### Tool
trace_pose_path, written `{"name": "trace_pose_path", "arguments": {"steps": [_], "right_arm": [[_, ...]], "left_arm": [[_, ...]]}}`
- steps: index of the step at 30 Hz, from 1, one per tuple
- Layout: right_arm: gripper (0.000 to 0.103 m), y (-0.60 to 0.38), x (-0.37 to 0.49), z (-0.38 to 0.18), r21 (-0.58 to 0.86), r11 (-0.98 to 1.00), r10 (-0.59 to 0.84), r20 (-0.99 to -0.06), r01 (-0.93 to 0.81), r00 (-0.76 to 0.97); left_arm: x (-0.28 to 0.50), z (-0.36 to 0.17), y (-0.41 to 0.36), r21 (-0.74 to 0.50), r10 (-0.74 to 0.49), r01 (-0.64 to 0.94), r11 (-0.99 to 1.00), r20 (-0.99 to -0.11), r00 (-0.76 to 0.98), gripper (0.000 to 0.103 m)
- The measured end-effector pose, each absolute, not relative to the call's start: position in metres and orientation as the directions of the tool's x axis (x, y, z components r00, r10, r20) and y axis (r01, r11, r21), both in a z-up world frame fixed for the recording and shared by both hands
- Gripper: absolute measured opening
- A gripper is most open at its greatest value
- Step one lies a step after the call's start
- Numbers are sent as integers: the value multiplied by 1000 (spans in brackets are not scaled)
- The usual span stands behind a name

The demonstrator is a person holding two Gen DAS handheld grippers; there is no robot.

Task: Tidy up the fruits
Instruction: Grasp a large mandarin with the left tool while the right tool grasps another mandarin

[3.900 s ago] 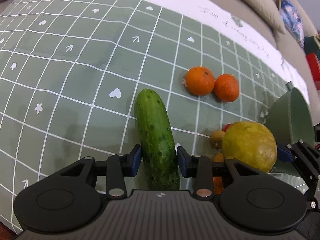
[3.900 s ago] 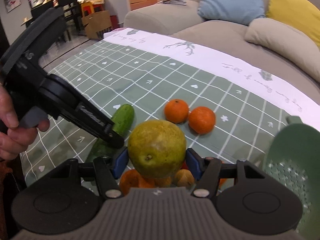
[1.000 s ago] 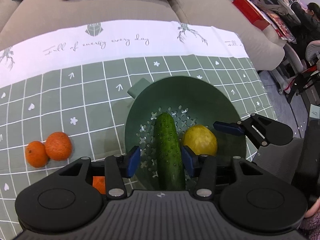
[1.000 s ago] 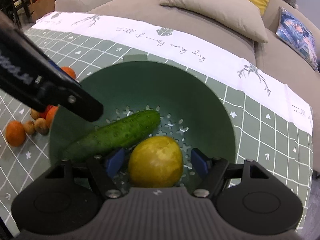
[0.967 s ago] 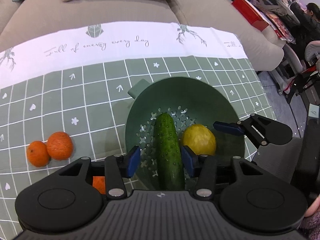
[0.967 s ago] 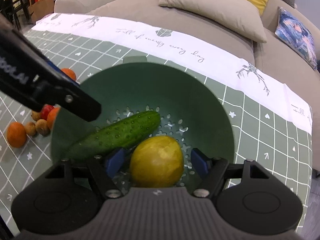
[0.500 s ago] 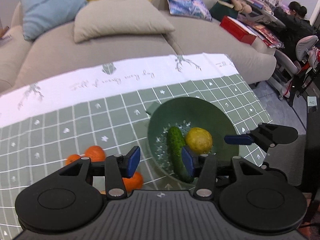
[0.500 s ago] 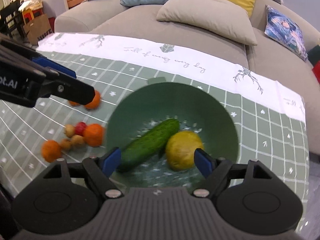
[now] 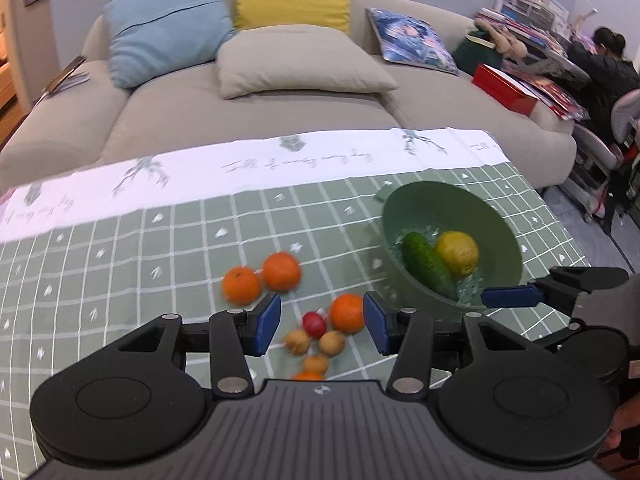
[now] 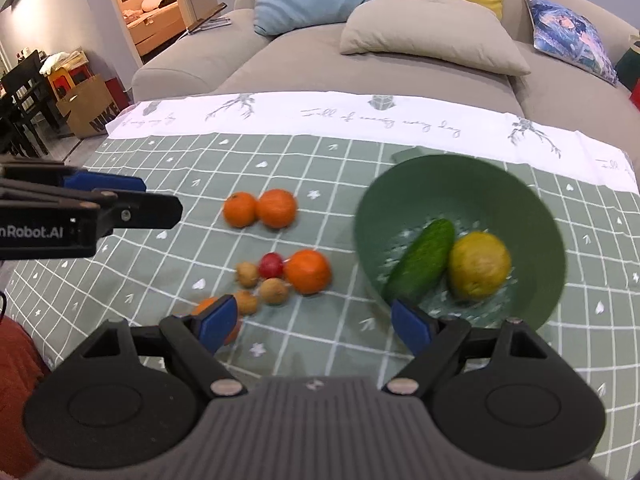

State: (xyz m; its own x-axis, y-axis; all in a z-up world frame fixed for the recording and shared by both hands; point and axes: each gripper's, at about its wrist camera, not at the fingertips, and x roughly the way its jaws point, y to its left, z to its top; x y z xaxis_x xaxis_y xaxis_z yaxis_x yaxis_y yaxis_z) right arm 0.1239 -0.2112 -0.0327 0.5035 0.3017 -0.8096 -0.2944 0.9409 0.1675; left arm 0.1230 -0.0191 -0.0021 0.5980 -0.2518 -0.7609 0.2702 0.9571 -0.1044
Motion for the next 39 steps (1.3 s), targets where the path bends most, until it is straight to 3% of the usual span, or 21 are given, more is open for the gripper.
{"name": "trace_pose_path", "arguments": {"steps": [12, 15, 22, 24, 26, 28, 33, 39], "right_arm": [[77, -180, 90, -62, 200, 941, 314, -812, -272, 492], [68, -180, 86, -67, 174, 949, 291, -807, -265, 514], [66, -182, 91, -77, 86, 965, 214, -807, -249, 550], [64, -183, 93, -80, 70, 963, 209, -803, -260, 558], [64, -184, 95, -84, 58, 962, 205, -802, -268, 561], [54, -186, 99, -87, 72, 958, 218, -810, -277, 544], [48, -188, 106, -98, 112, 955, 242, -831, -276, 501], [48, -189, 112, -107, 122, 951, 251, -843, -285, 476]], "left_arm": [[94, -45, 18, -175, -254, 192, 966, -797, 547, 55], [91, -58, 18, -185, -253, 179, 966, -810, 529, 52], [90, -79, 3, -157, -255, 229, 961, -828, 500, 50], [92, -85, 0, -162, -257, 230, 960, -836, 484, 52], [95, -91, -2, -163, -256, 227, 960, -837, 483, 63], [97, -95, -2, -171, -263, 228, 959, -838, 478, 67], [107, -106, -5, -178, -267, 231, 957, -853, 449, 67], [122, -117, -11, -155, -237, 221, 963, -878, 417, 66]]}}
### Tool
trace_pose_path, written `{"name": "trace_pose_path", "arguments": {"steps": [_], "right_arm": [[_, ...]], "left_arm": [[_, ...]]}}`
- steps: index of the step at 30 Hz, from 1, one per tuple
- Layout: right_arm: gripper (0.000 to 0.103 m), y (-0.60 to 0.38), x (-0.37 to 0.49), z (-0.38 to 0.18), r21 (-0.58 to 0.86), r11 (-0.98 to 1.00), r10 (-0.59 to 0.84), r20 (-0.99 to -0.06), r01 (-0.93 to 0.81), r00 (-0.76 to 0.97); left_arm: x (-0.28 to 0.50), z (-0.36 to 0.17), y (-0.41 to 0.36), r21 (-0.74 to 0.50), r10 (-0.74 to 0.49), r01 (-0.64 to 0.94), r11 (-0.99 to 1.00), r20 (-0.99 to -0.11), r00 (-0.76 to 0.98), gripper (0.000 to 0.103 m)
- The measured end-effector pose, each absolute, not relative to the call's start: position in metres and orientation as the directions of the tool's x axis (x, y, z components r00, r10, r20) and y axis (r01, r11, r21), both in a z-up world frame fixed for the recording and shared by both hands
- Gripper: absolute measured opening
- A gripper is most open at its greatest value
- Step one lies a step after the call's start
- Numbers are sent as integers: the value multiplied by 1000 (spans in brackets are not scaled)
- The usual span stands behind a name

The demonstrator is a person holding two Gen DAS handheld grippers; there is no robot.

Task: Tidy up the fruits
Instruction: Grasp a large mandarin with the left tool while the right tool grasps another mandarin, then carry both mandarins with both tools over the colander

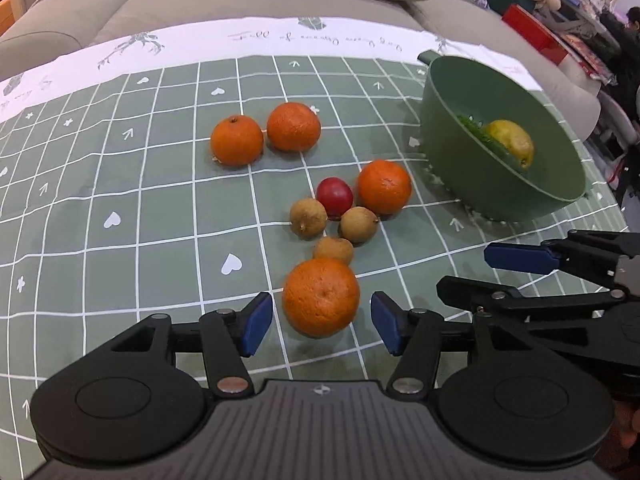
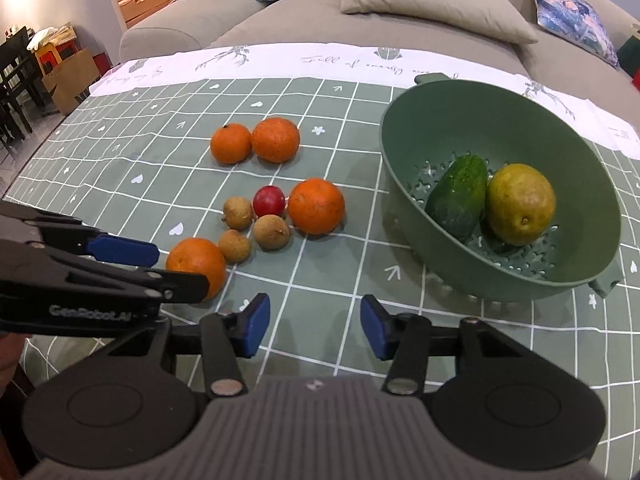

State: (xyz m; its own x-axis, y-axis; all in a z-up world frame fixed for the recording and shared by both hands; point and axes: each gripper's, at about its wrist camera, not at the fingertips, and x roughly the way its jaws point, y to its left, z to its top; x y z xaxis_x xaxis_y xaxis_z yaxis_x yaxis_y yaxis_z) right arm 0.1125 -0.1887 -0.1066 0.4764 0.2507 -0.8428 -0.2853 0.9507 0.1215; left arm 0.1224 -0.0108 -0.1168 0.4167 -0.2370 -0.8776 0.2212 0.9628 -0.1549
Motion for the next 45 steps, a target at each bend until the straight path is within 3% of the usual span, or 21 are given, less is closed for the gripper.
{"name": "trace_pose_path", "arguments": {"steps": [6, 9, 14, 34, 45], "right_arm": [[48, -191, 119, -110, 136, 948, 266, -833, -286, 485], [48, -196, 123, -112, 164, 952, 275, -827, -257, 491], [48, -199, 129, -112, 198, 955, 286, -815, -221, 504], [47, -168, 171, -124, 269, 963, 211, -798, 20, 565], [39, -168, 182, -136, 284, 958, 211, -803, 46, 557]], "left_arm": [[133, -124, -15, -171, -241, 209, 963, -894, 378, 63], [136, -125, -17, -160, -233, 219, 963, -900, 367, 53], [137, -126, -14, -181, -253, 221, 958, -898, 361, 51], [154, -113, 25, -222, -226, 58, 973, -881, 416, 50], [153, -108, 22, -230, -223, 35, 972, -874, 431, 50]]}}
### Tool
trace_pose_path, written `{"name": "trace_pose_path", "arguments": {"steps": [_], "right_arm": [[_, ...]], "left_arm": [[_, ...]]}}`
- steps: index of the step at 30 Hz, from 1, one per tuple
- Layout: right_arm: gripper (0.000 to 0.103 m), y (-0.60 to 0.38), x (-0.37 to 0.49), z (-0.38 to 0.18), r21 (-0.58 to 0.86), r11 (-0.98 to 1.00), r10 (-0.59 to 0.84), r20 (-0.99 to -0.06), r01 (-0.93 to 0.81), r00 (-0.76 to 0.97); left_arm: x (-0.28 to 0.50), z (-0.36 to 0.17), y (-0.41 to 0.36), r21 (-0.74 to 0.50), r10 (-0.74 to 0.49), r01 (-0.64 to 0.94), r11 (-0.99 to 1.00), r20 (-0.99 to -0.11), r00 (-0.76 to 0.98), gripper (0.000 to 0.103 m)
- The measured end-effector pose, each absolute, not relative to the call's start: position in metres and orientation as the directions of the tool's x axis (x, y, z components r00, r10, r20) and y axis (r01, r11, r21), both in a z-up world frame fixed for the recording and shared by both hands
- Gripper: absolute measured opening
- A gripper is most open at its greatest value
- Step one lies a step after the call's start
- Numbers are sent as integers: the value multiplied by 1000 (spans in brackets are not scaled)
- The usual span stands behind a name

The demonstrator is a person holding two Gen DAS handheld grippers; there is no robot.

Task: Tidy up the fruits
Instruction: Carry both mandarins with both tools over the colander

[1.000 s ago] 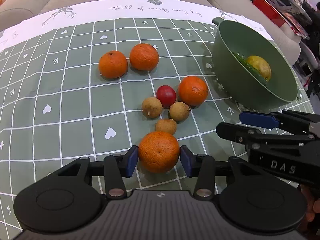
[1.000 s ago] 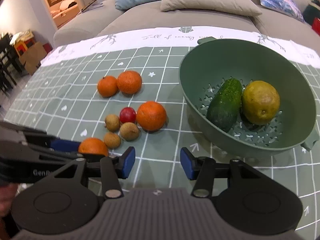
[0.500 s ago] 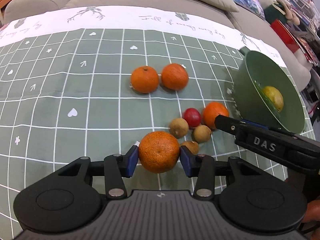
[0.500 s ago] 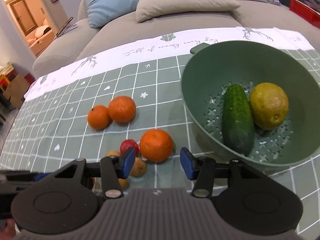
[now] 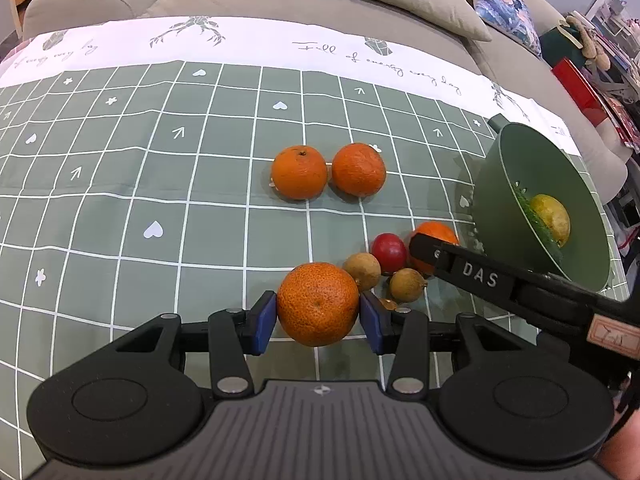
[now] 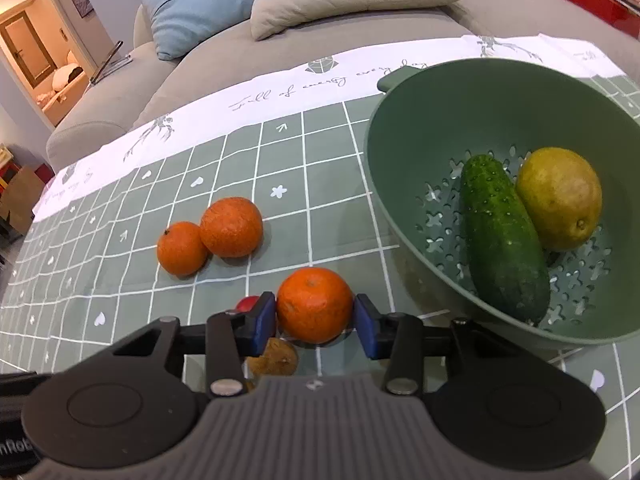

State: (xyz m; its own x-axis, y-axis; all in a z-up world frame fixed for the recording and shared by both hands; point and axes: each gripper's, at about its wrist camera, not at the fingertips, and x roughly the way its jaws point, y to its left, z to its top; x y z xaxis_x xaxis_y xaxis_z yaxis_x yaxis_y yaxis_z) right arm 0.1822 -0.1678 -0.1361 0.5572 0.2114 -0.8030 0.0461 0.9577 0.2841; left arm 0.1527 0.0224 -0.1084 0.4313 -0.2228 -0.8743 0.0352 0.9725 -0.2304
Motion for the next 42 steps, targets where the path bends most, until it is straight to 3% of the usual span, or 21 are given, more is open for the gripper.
{"name": "trace_pose_path", "arguments": {"steps": [10, 24, 35, 42], "right_arm": [[38, -171, 166, -114, 292, 955, 270, -777, -55, 568], [38, -213, 120, -54, 233, 939, 341, -726, -254, 597], [38, -284, 130, -33, 90, 932, 286, -776, -351, 562], [38, -314, 157, -36, 35, 912, 262, -816, -408, 516]], "left_arm": [[144, -88, 20, -246, -225, 13, 969, -861, 457, 50], [141, -46, -14, -355, -330, 38, 934, -818, 472, 50], [159, -32, -87, -485, -490, 118, 866, -779, 390, 50], [181, -39, -120, -552, -537, 62, 831, -768, 349, 50]]}}
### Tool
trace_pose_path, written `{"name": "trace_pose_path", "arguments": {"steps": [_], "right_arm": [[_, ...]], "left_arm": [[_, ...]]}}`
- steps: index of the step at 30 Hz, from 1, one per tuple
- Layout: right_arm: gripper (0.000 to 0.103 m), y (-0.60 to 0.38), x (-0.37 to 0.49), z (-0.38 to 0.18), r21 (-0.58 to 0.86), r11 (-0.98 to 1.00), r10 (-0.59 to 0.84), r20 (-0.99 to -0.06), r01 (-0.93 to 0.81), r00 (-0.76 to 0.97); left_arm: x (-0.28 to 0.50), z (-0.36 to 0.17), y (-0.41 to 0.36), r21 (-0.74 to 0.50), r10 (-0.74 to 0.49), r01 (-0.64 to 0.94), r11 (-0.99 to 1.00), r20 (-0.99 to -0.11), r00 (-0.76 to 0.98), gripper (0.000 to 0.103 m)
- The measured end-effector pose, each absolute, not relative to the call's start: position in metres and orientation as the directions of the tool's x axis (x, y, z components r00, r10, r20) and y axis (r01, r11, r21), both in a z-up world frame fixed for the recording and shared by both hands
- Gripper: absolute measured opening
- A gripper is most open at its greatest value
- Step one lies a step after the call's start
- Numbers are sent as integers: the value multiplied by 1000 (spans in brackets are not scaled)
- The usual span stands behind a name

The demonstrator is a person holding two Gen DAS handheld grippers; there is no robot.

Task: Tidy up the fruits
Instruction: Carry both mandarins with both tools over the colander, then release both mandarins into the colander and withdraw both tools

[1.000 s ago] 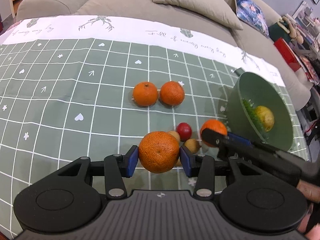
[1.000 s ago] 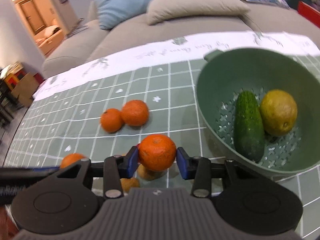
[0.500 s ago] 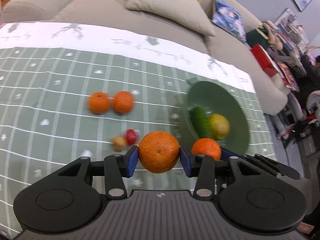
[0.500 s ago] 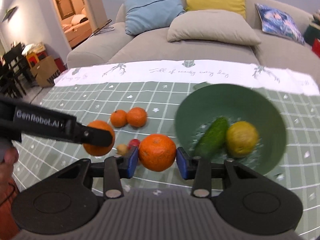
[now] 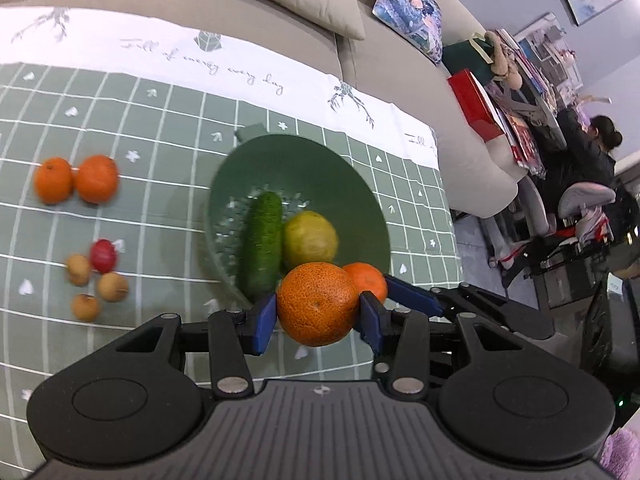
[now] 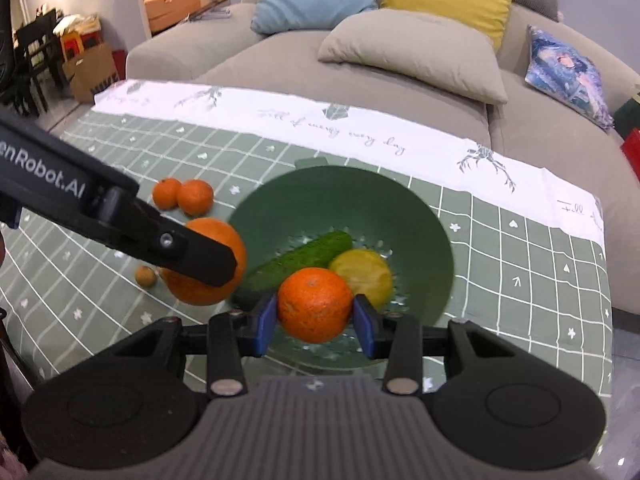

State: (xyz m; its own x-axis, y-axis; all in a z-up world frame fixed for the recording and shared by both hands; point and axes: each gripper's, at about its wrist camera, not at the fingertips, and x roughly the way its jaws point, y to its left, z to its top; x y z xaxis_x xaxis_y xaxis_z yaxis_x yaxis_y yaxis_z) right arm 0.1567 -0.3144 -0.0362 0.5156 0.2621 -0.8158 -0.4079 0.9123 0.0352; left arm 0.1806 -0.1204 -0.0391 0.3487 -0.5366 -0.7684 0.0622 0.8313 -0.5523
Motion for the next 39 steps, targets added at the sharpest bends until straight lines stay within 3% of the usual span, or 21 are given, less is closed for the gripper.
{"name": "trace_pose_path", "arguments": {"steps": [7, 21, 39], "right_arm": [[38, -325, 178, -51, 23, 885, 253, -863, -466, 437], [38, -323, 197, -80, 50, 848, 243, -922, -527, 303], [39, -316, 203, -80, 41, 846, 216, -938, -532, 272]], "left_arm": [[201, -57, -138, -572, -540, -28, 820, -789, 293, 50], [221, -84, -162, -448, -432, -105, 888, -890, 144, 50], [225, -84, -156, -474, -464, -86, 876, -878, 114, 59]]}}
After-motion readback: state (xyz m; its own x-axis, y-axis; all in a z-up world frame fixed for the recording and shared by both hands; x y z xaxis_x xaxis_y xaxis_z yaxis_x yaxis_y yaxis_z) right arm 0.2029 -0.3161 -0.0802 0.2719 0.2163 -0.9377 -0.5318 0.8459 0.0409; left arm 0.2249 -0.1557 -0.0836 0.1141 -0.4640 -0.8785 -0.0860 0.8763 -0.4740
